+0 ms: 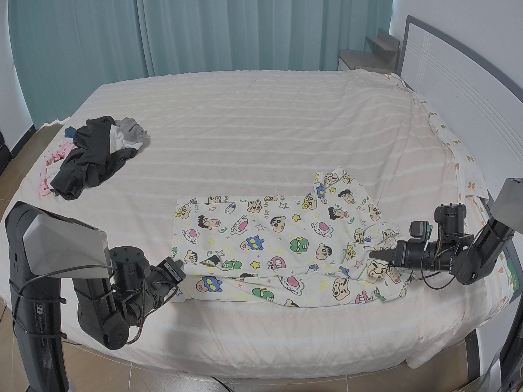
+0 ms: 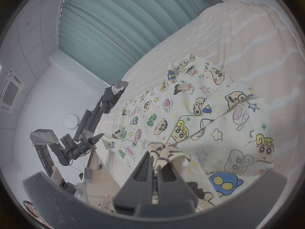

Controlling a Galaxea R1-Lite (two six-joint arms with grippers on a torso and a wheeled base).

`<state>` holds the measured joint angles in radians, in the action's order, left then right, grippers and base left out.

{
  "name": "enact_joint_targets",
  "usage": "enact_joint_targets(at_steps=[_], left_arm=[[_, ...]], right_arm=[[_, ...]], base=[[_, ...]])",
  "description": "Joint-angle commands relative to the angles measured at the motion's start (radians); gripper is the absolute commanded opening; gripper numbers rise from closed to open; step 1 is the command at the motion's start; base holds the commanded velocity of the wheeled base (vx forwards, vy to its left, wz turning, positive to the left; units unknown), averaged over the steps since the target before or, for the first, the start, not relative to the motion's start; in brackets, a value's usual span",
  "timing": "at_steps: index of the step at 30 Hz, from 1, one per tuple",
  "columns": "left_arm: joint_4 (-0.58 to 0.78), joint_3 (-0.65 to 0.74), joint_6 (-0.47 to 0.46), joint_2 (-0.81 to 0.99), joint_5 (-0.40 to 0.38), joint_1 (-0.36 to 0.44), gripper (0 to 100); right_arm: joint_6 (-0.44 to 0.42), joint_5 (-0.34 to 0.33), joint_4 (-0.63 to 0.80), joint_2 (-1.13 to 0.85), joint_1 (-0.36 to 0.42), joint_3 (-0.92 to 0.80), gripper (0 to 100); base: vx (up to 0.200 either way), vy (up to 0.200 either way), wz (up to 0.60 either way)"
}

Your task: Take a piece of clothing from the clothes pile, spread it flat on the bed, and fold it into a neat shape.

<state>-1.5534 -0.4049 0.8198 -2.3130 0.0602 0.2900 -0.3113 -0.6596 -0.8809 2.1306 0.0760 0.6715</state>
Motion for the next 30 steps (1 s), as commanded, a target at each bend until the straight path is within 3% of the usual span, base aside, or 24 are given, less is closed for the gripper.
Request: enact_joint_targets(at_steps=[1, 19, 20, 30], left_arm=[[-0.007, -0.028, -0.001, -0.029, 0.0, -0.006, 0], [-0.007, -0.068, 0.002, -0.077, 0.003, -0.015, 0], [-0.007, -0.068, 0.002, -0.077, 0.004, -0.015, 100], [-0.017, -0.072, -0.002, -0.074, 0.016, -0.023, 100]], right_arm=[[-0.003, 0.0, -0.001, 0.011, -0.002, 0.013, 0], [-0.012, 0.026, -0.086, 0.078, -0.008, 0.045, 0], [-0.014, 0.035, -0.095, 0.087, -0.013, 0.046, 0], [-0.015, 0.04, -0.113, 0.112, -0.041, 0.054, 0]], base=[[0.0, 0.0, 0.0], [0.0, 0.0, 0.0], [0.0, 0.0, 0.0], [0.0, 0.0, 0.0]])
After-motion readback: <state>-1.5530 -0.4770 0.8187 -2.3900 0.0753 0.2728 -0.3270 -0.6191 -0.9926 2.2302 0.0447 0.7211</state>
